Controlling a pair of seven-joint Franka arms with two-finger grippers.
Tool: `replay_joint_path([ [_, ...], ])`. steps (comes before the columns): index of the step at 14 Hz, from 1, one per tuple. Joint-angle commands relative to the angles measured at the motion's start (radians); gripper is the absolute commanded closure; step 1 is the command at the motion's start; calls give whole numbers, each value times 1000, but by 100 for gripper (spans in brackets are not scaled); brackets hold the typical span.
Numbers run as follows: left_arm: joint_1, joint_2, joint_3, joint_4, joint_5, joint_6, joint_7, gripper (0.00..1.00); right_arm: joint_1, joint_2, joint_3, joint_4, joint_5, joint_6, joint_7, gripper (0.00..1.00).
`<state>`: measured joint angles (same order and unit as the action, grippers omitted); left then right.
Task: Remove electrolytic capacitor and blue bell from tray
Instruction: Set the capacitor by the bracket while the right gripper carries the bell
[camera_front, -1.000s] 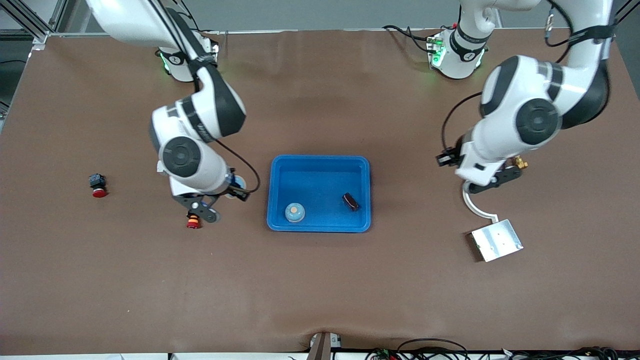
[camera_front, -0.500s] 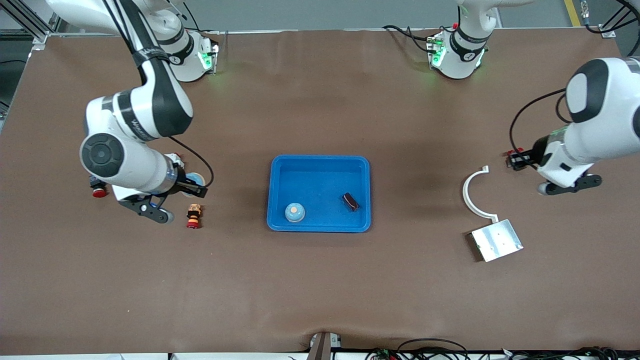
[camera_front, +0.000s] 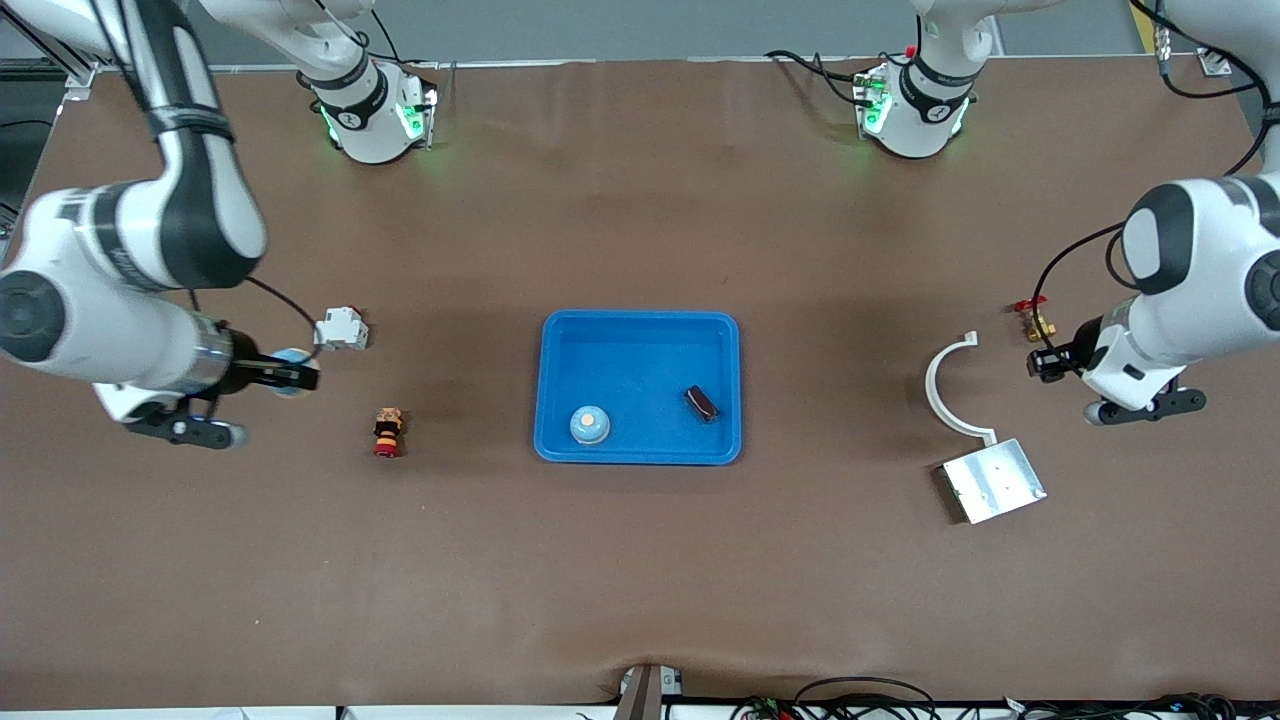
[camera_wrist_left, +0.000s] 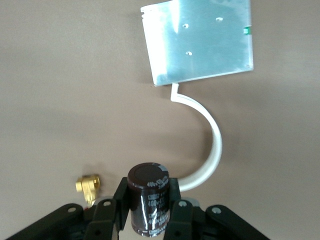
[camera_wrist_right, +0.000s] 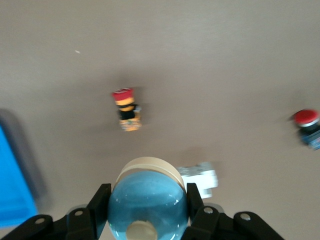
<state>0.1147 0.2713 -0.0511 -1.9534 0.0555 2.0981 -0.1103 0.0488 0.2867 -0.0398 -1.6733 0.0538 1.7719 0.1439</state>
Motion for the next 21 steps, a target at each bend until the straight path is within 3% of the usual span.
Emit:
replay_joint_path([
  [1, 16, 54, -10, -27, 43, 89, 17, 100, -111, -38, 18, -39, 1, -11, -172, 100],
  [8, 11, 181, -10, -21, 56, 164, 17, 100, -228, -60, 18, -157, 1, 76, -368, 100],
  [14, 2, 227, -12, -4, 56, 180, 9, 100, -256, -196, 15, -399, -9, 247, -423, 100],
  [21, 2, 267, -12, -1, 56, 180, 0, 98, -357, -207, 17, -586, -9, 507, -578, 100],
])
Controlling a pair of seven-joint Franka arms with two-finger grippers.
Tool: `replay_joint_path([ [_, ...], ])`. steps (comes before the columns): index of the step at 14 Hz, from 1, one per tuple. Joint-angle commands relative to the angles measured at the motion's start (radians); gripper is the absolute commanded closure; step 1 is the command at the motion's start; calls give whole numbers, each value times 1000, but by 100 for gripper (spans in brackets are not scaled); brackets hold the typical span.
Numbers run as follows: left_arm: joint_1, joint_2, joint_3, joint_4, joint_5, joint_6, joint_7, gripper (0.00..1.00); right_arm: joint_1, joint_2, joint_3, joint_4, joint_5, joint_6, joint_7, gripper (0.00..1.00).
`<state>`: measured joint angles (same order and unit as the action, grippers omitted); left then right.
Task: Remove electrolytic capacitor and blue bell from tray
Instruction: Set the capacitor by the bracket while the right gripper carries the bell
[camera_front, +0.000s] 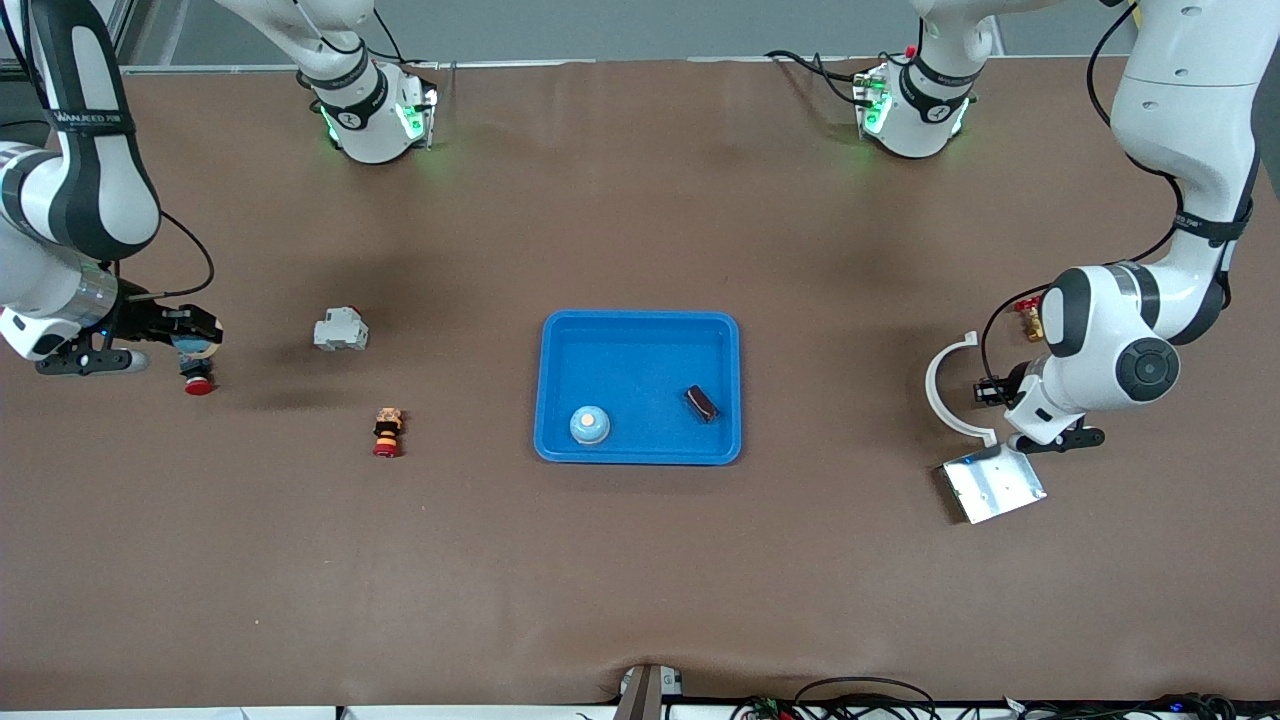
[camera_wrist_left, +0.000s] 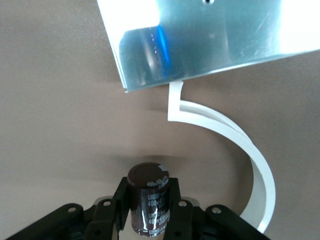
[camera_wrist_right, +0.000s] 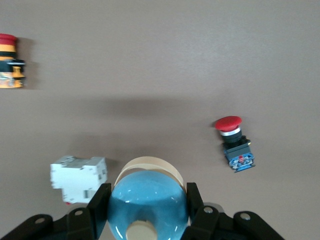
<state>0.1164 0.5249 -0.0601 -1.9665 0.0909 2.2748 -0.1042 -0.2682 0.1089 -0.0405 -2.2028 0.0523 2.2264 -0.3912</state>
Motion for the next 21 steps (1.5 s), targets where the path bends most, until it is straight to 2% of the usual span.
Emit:
replay_joint_path([
  [1, 0, 18, -3, 14, 21, 3, -8, 97, -43, -28, 17, -70, -8, 73, -47, 100],
  [6, -1, 43, -6, 28, 20, 3, -12, 90, -60, -14, 17, -115, -8, 154, -54, 100],
  [7, -1, 41, -4, 28, 20, 3, -11, 83, -62, -6, 17, -118, -8, 168, -55, 100],
  [8, 0, 41, -6, 28, 20, 3, -11, 71, -62, 4, 17, -123, -8, 179, -55, 100],
  [11, -1, 41, -6, 29, 20, 3, -11, 14, -62, 21, 17, -155, -8, 251, -55, 100],
  [12, -1, 40, -7, 31, 20, 3, -12, 2, -62, 32, 17, -158, -8, 265, -55, 100],
  [16, 6, 6, -9, 35, 15, -23, -11, 0, -62, 72, 19, -158, -8, 314, -55, 100],
  [21, 8, -124, -12, 52, 1, -184, -2, 0, -62, 126, 19, -158, 3, 352, -54, 100],
])
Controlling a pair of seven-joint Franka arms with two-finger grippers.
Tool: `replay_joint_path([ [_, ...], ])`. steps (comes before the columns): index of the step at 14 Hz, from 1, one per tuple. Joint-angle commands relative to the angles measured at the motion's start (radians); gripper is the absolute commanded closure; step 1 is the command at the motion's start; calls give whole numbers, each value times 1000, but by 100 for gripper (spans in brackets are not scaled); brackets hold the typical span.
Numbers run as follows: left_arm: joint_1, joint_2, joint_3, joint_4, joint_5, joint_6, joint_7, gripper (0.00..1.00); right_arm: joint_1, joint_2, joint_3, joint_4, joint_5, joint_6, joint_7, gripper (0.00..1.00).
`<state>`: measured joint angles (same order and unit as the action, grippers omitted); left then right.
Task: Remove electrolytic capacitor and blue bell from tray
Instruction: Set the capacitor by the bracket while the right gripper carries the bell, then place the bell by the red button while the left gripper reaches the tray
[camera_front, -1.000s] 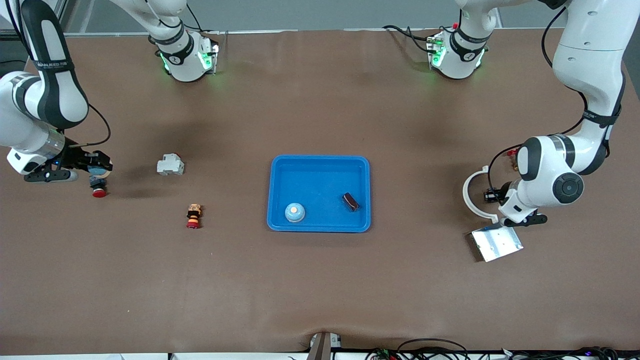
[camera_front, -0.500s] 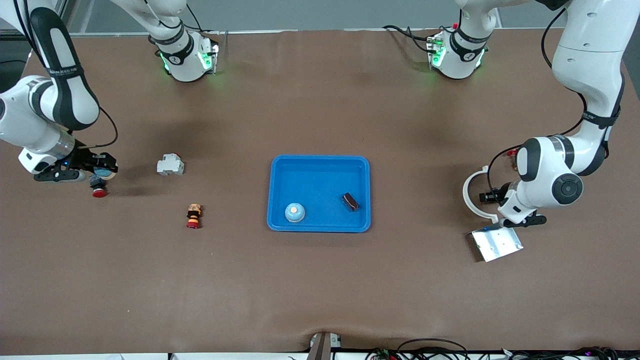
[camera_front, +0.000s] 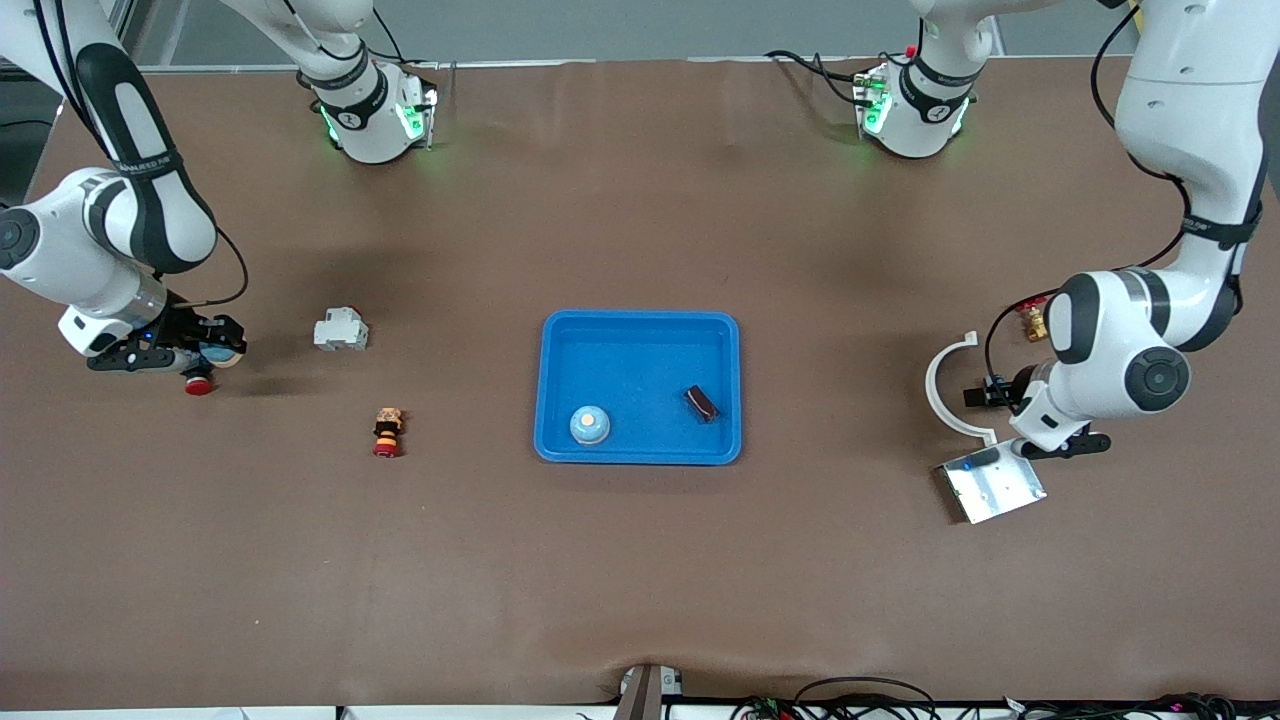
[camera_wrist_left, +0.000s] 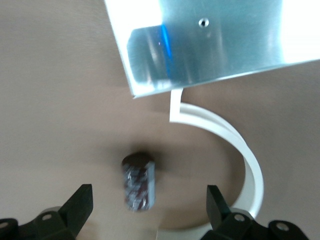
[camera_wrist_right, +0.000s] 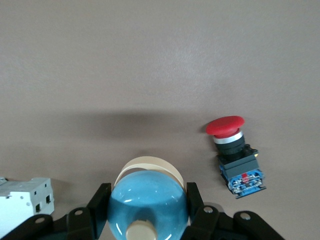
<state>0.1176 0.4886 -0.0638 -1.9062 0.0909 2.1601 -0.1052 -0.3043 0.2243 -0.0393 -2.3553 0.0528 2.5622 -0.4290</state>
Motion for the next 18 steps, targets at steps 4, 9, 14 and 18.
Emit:
replay_joint_path([
  [4, 4, -137, -19, 132, -81, -280, -5, 0, -26, 33, 18, -6, 2, 18, -16, 100],
  [9, 4, -137, -66, 321, -140, -499, -134, 0, -26, 67, 19, -4, 18, 33, -14, 100],
  [14, -1, -131, -194, 361, -140, -513, -379, 0, -24, 90, 21, -4, 24, 65, -14, 100],
  [18, -4, -124, -293, 361, -138, -513, -551, 0, -19, 113, 22, -4, 53, 84, -14, 100],
])
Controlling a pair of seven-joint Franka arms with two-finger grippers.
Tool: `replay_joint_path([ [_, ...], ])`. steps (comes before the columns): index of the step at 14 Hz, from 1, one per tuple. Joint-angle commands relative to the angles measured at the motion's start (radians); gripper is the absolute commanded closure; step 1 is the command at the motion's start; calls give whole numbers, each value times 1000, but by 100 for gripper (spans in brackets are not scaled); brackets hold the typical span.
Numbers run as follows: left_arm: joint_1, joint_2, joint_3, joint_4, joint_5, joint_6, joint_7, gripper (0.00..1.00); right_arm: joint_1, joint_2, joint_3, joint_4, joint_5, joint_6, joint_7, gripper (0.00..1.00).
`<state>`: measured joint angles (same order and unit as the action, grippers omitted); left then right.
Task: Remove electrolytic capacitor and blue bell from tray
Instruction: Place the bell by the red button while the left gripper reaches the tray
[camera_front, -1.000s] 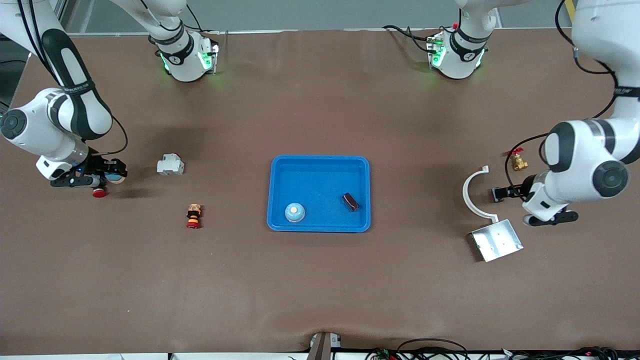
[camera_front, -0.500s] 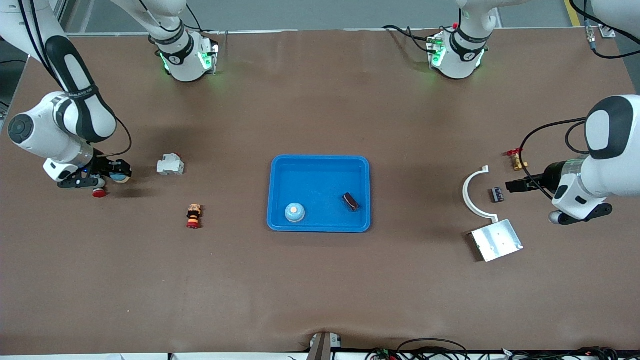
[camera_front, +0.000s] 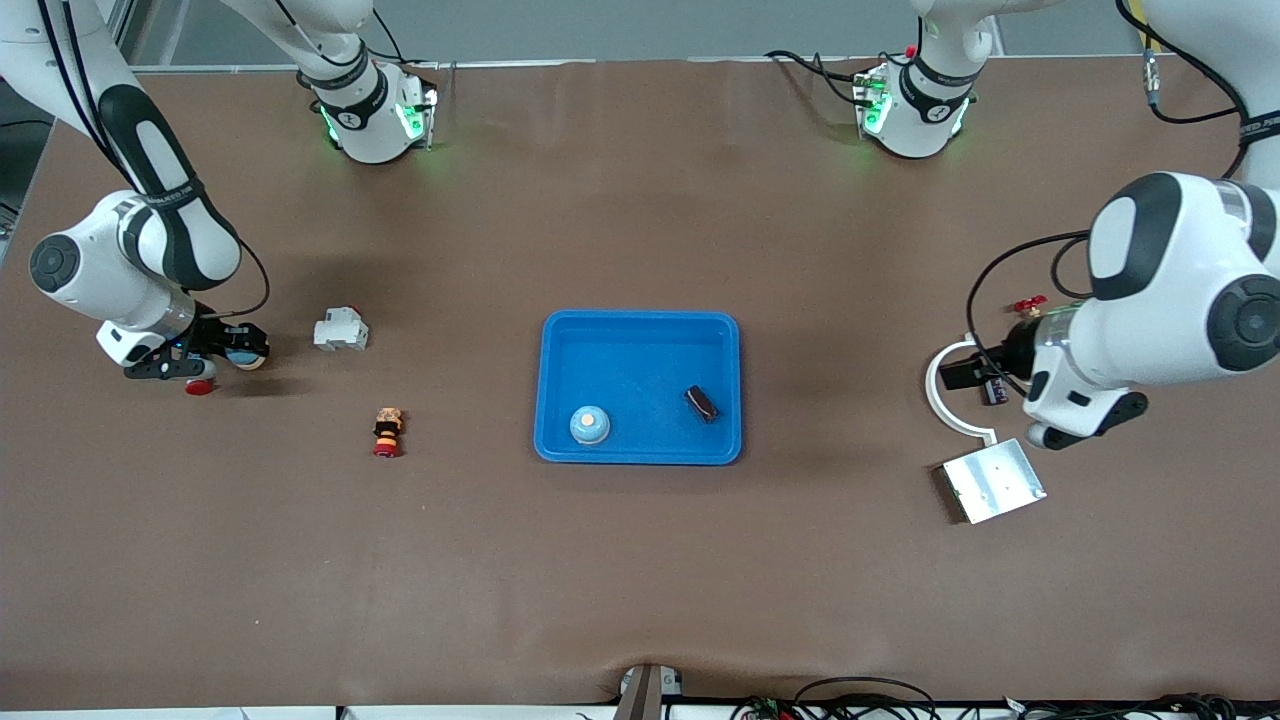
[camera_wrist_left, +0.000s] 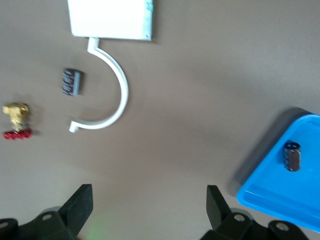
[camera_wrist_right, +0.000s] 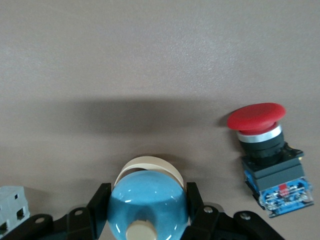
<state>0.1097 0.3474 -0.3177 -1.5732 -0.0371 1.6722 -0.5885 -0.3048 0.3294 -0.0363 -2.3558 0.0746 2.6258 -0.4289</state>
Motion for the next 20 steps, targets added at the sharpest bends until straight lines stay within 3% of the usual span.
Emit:
replay_joint_path([
  [1, 1, 25, -56, 28, -10, -23, -111, 0, -19, 14, 19, -4, 33, 28, -14, 100],
  [7, -119, 132, -74, 111, -24, 1, -289, 0, -17, 23, 21, -4, 33, 42, -14, 100],
  [15, -246, 258, -67, 113, -18, 224, -447, 0, -17, 56, 21, -2, 33, 80, -14, 100],
  [16, -254, 272, -67, 113, -18, 256, -467, 0, -17, 56, 21, 1, 33, 79, -14, 65],
  [17, -268, 283, -67, 113, -18, 289, -485, 0, -16, 56, 21, 1, 33, 79, -14, 1],
  [20, -294, 321, -66, 114, -18, 404, -572, 0, -16, 49, 21, 3, 33, 68, -11, 0],
])
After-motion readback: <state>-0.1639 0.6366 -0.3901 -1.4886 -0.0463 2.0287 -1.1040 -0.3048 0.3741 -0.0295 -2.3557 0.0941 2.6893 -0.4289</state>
